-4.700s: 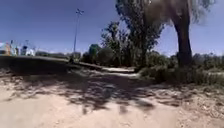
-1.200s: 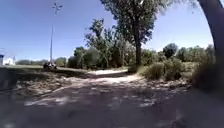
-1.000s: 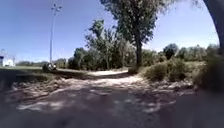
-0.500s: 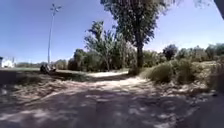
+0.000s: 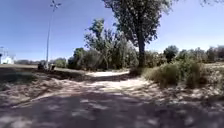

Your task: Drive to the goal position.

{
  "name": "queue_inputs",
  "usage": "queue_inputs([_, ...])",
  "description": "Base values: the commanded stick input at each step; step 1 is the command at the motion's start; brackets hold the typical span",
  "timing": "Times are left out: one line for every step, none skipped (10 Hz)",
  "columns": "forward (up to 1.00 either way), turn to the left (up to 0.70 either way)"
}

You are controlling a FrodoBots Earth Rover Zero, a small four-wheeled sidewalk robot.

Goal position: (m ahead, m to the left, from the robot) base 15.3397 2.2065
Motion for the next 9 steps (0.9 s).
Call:
queue_inputs([0.85, 0.00])
queue_inputs([0.85, 0.00])
queue_inputs([0.85, 0.00])
queue_inputs([0.85, 0.00])
queue_inputs([0.85, 0.00])
queue_inputs([0.85, 0.00])
queue_inputs([0.85, 0.00])
queue_inputs([0.85, 0.00])
queue_inputs([0.85, 0.00])
